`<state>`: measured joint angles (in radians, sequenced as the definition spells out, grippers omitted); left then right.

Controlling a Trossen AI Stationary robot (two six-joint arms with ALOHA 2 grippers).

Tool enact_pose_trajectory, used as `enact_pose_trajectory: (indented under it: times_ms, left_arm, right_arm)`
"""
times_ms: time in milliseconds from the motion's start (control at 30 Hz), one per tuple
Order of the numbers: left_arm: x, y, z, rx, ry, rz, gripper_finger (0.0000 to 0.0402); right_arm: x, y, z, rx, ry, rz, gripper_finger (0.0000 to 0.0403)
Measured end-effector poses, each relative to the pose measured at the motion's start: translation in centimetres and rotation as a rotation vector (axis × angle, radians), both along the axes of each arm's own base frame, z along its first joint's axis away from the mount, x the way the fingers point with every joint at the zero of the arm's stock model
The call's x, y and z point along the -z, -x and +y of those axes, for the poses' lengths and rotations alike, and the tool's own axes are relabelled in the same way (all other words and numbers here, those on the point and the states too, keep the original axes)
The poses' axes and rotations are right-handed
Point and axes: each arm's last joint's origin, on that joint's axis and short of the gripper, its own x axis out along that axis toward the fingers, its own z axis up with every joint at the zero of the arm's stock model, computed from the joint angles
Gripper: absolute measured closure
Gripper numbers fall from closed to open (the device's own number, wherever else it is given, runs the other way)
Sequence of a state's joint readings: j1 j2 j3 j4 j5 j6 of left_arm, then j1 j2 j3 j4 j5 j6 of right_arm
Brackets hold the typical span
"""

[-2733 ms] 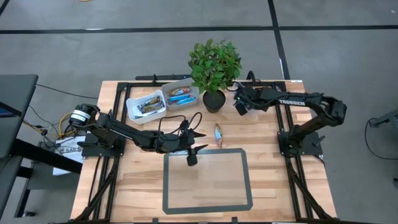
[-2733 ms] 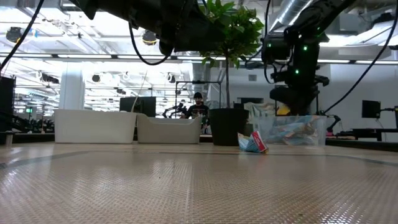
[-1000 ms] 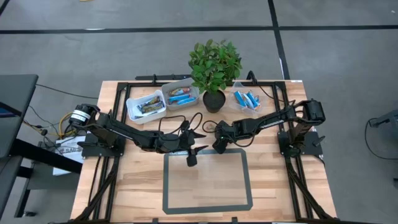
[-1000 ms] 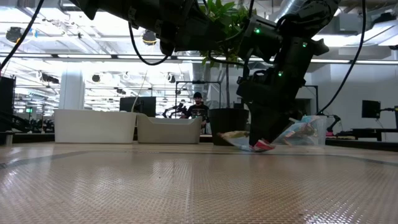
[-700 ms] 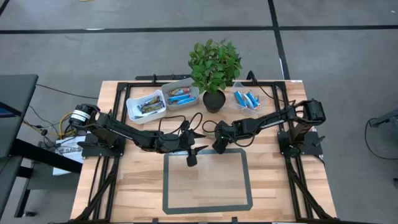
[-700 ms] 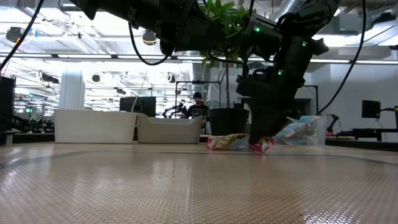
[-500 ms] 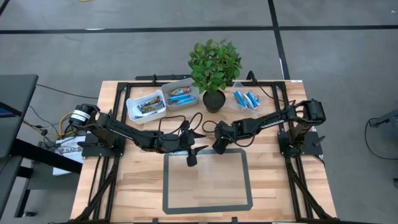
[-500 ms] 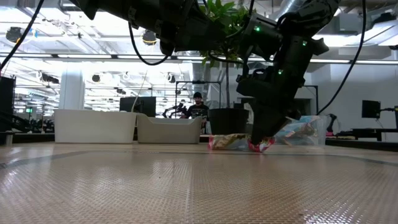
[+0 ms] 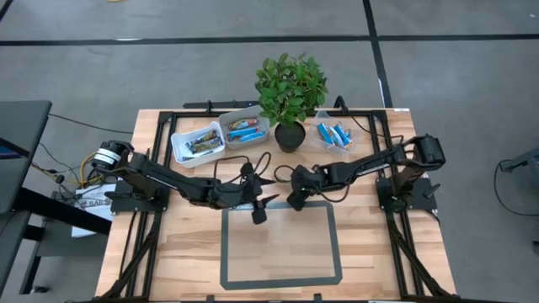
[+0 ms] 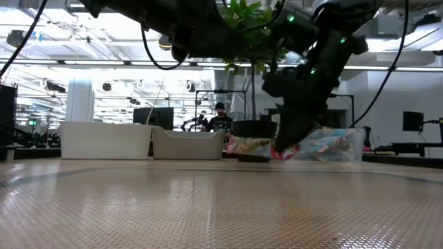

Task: Pick and place Granola Bars by type
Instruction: Put the red granola bar into the gray bin

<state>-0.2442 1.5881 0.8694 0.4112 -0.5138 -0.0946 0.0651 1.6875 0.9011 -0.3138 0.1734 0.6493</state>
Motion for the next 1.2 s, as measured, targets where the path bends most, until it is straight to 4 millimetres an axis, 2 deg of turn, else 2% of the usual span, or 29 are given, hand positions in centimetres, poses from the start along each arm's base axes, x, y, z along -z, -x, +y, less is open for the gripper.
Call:
enact_pose_trajectory:
  times_ms: [300, 533, 900, 1200]
  left_arm:
    - [-2.4, 2.2, -0.5, -0.13, -0.053, -0.003, 0.0202]
    - [-2.5, 2.7, -0.2, -0.202, -0.065, 0.012, 0.0202]
    - [-4.7, 2.2, -0.3, -0.185, -0.089, -0.169, 0.0202]
    - [-5.1, 2.1, 0.0, -0.199, -0.107, -0.203, 0.0202]
  right_arm:
    - [-4.0, 1.8, 2.2, 0.081, 0.182, -0.12, 0.0371]
    - [-7.0, 2.7, 4.1, 0.165, 0.32, -0.317, 0.0367]
    - [-10.2, 1.7, 5.4, 0.111, 0.468, -0.576, 0.0368]
    - [-11.3, 1.2, 5.7, 0.056, 0.53, -0.651, 0.0369]
